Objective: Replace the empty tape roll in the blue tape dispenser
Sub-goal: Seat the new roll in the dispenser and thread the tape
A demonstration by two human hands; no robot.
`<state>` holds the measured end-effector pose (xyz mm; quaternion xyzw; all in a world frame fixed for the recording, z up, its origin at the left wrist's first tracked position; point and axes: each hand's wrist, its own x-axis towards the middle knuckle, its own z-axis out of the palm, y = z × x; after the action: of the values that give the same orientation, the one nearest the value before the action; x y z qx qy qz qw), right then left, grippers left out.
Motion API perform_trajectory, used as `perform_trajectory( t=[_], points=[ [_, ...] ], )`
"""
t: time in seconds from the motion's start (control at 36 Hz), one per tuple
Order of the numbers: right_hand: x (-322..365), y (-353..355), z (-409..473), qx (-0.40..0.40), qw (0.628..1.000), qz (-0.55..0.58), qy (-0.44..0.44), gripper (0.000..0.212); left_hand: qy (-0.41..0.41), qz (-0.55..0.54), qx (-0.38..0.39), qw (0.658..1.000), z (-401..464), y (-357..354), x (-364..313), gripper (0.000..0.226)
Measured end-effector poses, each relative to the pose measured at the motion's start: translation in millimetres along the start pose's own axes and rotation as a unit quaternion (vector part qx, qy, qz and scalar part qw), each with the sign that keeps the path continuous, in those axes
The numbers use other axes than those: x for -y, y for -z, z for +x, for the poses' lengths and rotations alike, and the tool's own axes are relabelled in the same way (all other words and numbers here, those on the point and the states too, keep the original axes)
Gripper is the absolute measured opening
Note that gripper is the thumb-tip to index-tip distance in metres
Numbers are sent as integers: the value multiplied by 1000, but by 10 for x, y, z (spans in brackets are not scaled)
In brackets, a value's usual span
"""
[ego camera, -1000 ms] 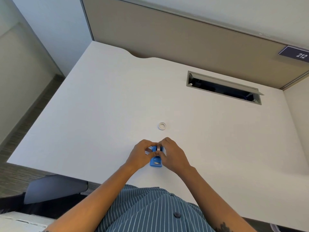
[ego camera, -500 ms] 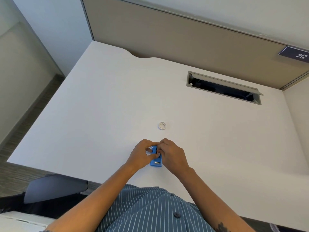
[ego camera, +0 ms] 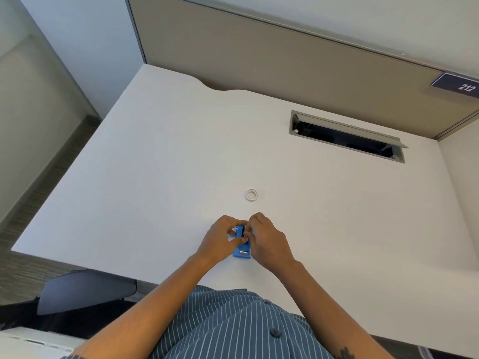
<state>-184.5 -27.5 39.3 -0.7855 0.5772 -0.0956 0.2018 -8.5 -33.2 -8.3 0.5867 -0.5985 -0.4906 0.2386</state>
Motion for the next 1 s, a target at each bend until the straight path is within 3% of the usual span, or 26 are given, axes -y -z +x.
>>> perform_trajectory(
  t=[0.36,0.72,1.0],
  points=[
    [84,131,4,6,998,45,-34,12,3,17,2,1000,3,3,0,44],
    [76,179,8,72,993,78,-59,55,20,-1,4,1000,-9,14,38,67],
    [90,148,11,72,995,48,-47,58,15,18,21,1000,-13,34,78,63]
  ],
)
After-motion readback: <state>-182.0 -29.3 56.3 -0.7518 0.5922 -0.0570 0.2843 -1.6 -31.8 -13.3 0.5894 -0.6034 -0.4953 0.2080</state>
